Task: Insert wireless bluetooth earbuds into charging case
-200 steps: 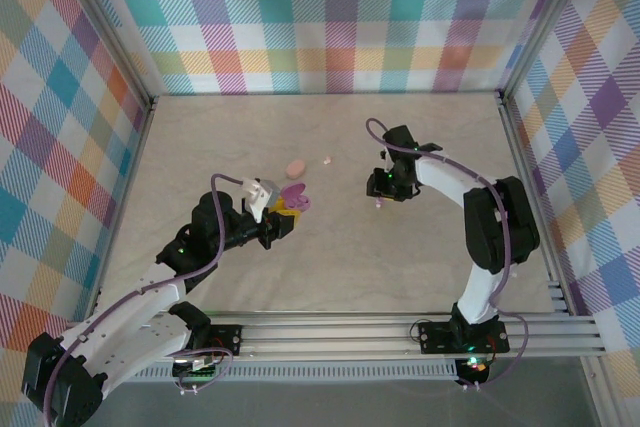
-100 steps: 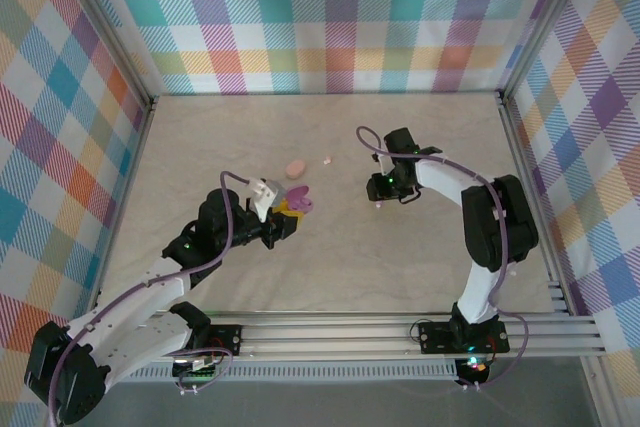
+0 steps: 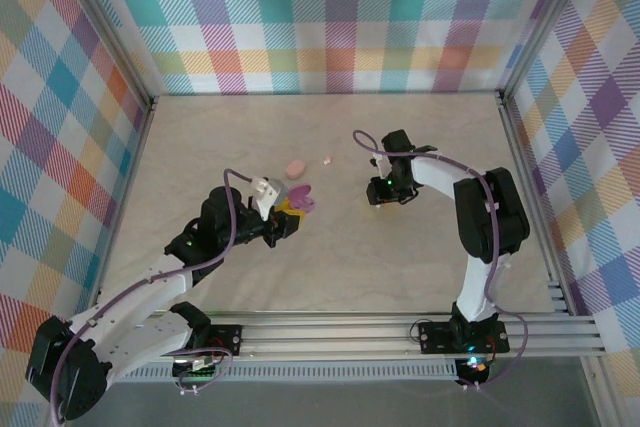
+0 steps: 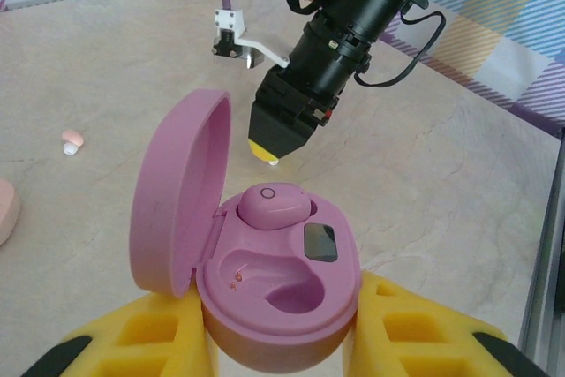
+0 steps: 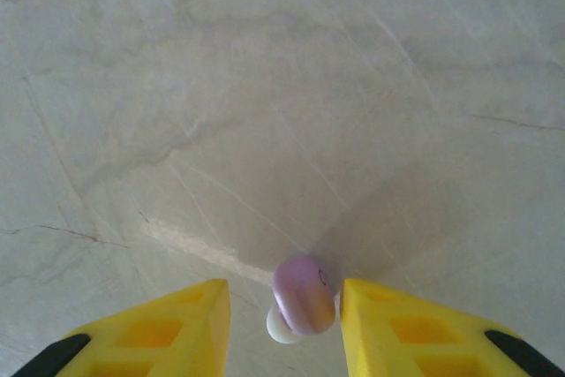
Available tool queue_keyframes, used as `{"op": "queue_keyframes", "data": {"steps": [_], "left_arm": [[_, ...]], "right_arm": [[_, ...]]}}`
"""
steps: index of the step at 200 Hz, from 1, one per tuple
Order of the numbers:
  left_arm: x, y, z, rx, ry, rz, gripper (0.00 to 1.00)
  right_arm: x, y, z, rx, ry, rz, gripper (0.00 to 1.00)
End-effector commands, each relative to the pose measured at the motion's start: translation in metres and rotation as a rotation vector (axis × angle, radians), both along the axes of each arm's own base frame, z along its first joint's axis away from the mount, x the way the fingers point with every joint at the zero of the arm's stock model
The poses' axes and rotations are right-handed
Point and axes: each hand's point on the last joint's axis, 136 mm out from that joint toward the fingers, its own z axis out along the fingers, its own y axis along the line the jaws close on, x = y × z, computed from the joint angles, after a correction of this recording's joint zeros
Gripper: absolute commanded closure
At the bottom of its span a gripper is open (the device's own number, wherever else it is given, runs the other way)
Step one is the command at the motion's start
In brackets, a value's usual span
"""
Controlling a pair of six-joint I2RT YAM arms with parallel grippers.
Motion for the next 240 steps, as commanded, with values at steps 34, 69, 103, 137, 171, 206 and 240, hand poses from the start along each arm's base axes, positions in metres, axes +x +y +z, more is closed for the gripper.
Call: {"op": "queue_keyframes", "data": {"steps": [34, 69, 103, 137, 171, 206, 240], "left_arm": [[0.000, -0.010, 0.029, -0.040, -0.081, -0.045, 0.92], [-0.001, -0.009, 0.029, -0.038, -0.080, -0.044, 0.92], [-0.001, -0.009, 0.030, -0.039, -0.081, -0.045, 0.92], [-0.002, -0.009, 0.031, -0.039, -0.081, -0.047, 0.92], [-0.003, -0.008, 0.031, -0.037, -0.082, -0.046, 0.92], [-0.005, -0.006, 0.031, -0.034, -0.086, -0.040, 0.92], [-0.005, -0.006, 0.031, -0.035, -0.087, -0.042, 0.92]], "right_arm": [[-0.002, -0.002, 0.001, -0.013, 0.031, 0.025, 0.63], [-0.004, 0.000, -0.003, -0.002, 0.051, 0.024, 0.65], [-0.005, 0.001, -0.008, -0.003, 0.067, 0.016, 0.66], [-0.003, 0.000, -0.009, -0.010, 0.071, 0.006, 0.67], [-0.001, 0.003, -0.005, 0.004, 0.067, 0.002, 0.72], [0.001, 0.004, 0.000, 0.014, 0.062, -0.003, 0.74], [0.001, 0.005, 0.007, 0.021, 0.052, -0.009, 0.75]]}}
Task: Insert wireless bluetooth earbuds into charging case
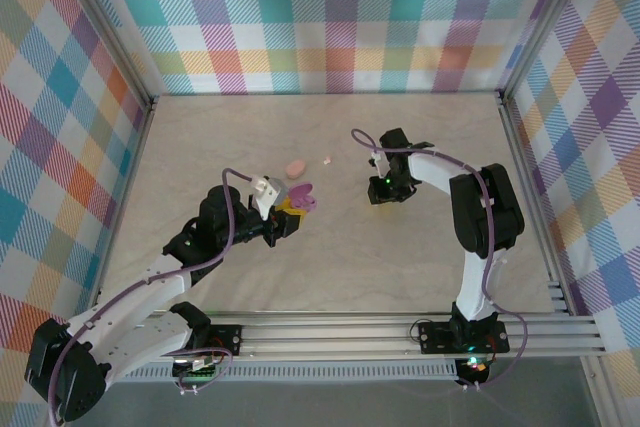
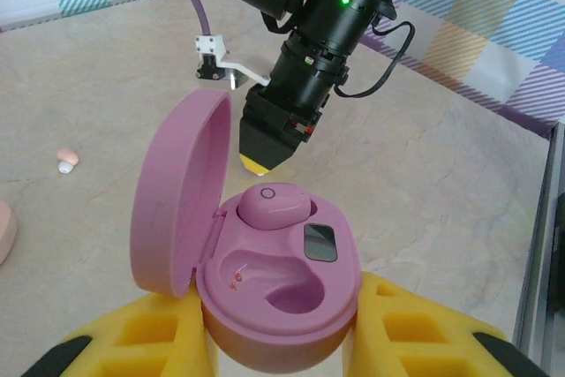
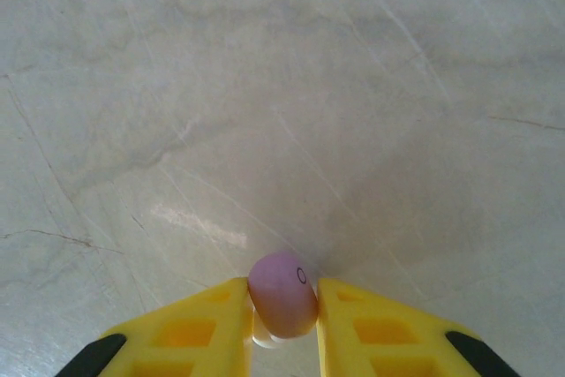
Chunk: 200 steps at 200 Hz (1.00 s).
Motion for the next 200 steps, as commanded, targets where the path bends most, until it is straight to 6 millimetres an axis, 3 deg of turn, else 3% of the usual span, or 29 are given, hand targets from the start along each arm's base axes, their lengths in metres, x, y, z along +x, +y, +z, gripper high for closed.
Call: {"op": "queue_keyframes", "data": {"steps": [1, 56, 99, 164, 200], "left_arm": [[-0.002, -0.004, 0.021, -0.030, -0.056, -0.022, 0.92], [-0.001, -0.005, 0.013, -0.030, -0.064, -0.023, 0.92], [0.000, -0.017, 0.017, -0.033, -0.098, -0.089, 0.92], [0.016, -0.046, 0.030, -0.052, -0.133, -0.177, 0.92], [0.023, -0.062, 0.038, -0.070, -0.178, -0.201, 0.93]], "right_arm": [[0.001, 0.003, 0.012, 0.029, 0.004, -0.009, 0.75], [0.000, -0.004, 0.036, 0.020, -0.034, -0.061, 0.75], [-0.014, -0.008, 0.070, 0.044, -0.069, -0.090, 0.75], [-0.039, -0.021, 0.159, 0.119, -0.261, -0.161, 0.78], [-0.055, -0.009, 0.213, 0.166, -0.377, -0.140, 0.79]]}}
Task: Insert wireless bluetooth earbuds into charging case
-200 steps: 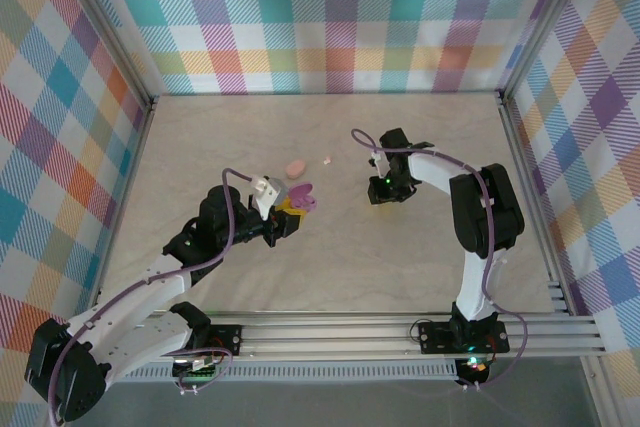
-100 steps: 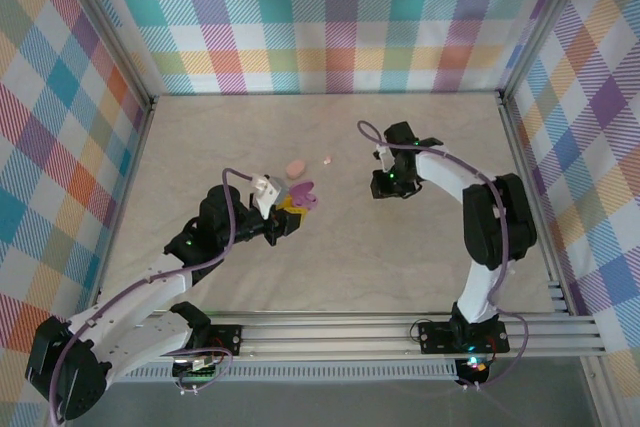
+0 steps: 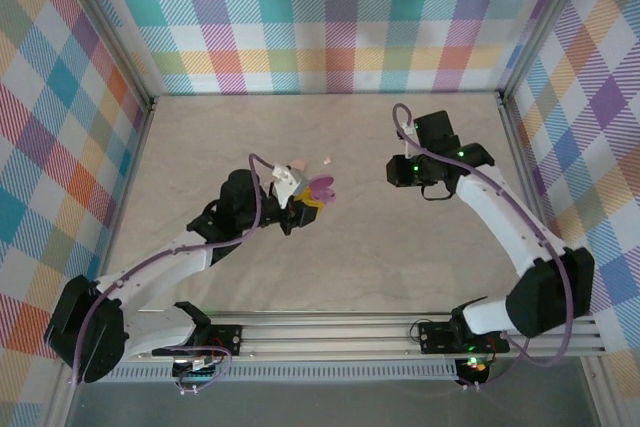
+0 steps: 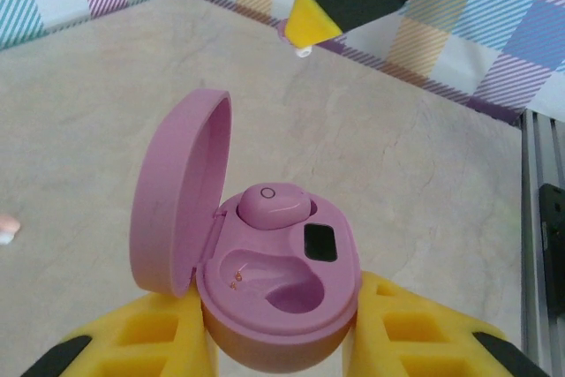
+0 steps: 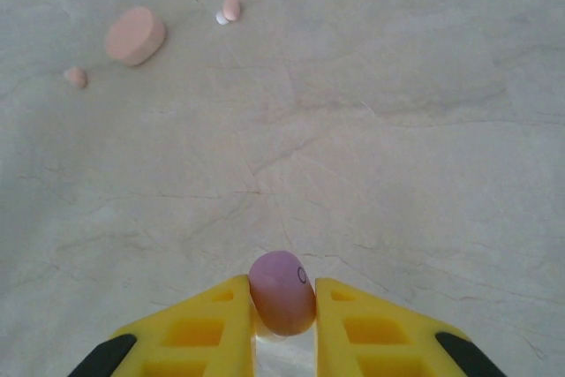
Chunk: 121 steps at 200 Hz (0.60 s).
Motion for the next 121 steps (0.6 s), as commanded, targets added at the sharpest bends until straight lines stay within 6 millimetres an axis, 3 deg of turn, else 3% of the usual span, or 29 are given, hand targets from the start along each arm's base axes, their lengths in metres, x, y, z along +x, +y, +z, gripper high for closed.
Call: {"op": "queue_keyframes", "data": {"steps": [1, 39, 62, 121], "left_arm": [[0.000, -0.017, 0.035, -0.071, -0.120, -0.063, 0.93], [0.002, -0.034, 0.044, -0.097, -0.165, -0.096, 0.93], [0.004, -0.041, 0.045, -0.104, -0.175, -0.101, 0.93], [0.005, -0.045, 0.049, -0.121, -0.192, -0.090, 0.93]], "right_arm": [[-0.015, 0.007, 0.029, 0.015, -0.040, -0.002, 0.79], [-0.035, 0.045, 0.076, 0.117, -0.133, 0.068, 0.80], [-0.045, 0.069, 0.094, 0.166, -0.162, 0.122, 0.80], [-0.056, 0.105, 0.098, 0.246, -0.120, 0.185, 0.80]]}}
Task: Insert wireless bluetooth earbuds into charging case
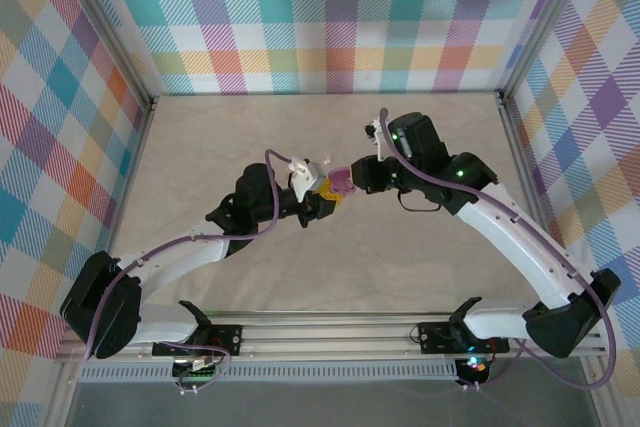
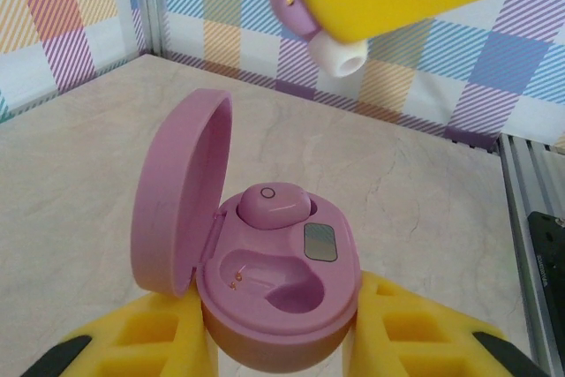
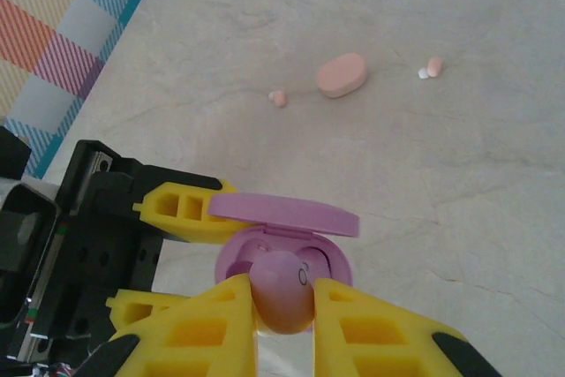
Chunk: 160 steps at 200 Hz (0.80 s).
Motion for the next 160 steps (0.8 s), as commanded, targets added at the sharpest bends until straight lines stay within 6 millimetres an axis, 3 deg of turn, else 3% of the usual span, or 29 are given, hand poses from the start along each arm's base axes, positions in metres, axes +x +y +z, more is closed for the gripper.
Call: {"op": "queue_keyframes", "data": {"steps": [1, 107, 160], "left_arm": [[0.001, -0.007, 0.029, -0.059, -0.090, -0.007, 0.93], [0.006, -0.004, 0.033, -0.078, -0.099, 0.030, 0.94], [0.006, -0.003, 0.031, -0.068, -0.102, 0.038, 0.94]], "right_arm": [[-0.001, 0.015, 0.009, 0.056, 0.018, 0.010, 0.80], [-0.002, 0.039, -0.004, 0.007, 0.049, 0.054, 0.80], [-0.004, 0.032, -0.010, -0.027, 0.046, 0.034, 0.79]]}}
